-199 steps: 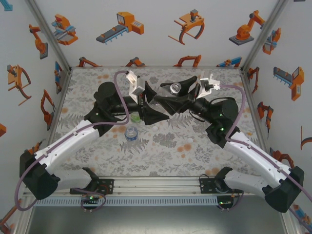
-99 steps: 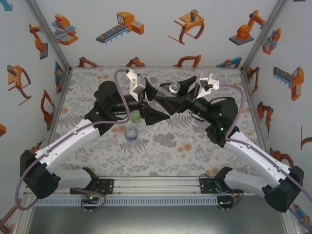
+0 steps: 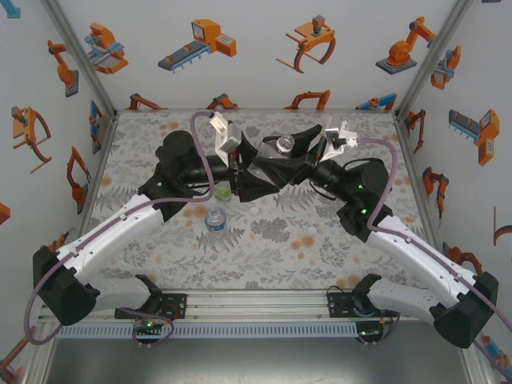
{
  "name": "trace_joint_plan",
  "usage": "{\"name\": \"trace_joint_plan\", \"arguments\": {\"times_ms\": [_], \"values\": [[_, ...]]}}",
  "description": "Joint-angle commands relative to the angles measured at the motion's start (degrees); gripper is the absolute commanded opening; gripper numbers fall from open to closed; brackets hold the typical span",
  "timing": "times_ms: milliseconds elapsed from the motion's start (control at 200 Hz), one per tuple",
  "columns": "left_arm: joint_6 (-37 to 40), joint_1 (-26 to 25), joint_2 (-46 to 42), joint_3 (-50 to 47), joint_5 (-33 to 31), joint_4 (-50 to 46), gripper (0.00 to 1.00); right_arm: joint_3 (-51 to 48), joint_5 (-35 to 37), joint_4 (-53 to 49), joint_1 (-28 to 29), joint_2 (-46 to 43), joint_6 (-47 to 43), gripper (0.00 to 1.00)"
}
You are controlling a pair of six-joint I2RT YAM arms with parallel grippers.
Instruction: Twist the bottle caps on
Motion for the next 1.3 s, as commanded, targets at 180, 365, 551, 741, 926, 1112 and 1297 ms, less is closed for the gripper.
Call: {"name": "trace_joint_plan", "arguments": {"times_ms": [180, 365, 551, 741, 926, 1112, 1297], "values": [[-0.3, -0.3, 1.3, 2.7, 0.3, 0.5, 0.51, 1.4, -1.7, -0.8, 0.4, -0.2, -0.5, 0.04], [0.2, -0.3, 1.2, 2.7, 0.2, -0.1, 0.4, 1.5, -1.4, -1.5, 0.4, -0.5, -0.9, 0.04], [1.9, -0.1, -0.3, 2.3, -2.6, -3.0, 0.29, 1.2, 1.3, -4.2, 0.4, -1.7, -2.6, 0.57], [2.6, 3.1, -3.3, 1.1, -4.3, -5.7, 0.17, 1.3, 4.0, -10.1, 0.4, -5.3, -7.0, 0.73], [6.5, 6.9, -5.9, 2.1, -2.8, -14.2, 0.02, 2.2, 7.2, -20.3, 0.4, -9.6, -12.7, 0.74], [11.2, 11.6, -7.1, 3.8, 1.6, -23.7, 0.0, 2.4, 16.7, -34.1, 0.4, -12.3, -14.8, 0.74], [13.9, 17.8, -7.5, 2.0, 7.5, -26.1, 0.0, 2.3, 27.0, -45.8, 0.4, -11.6, -12.1, 0.68]]}}
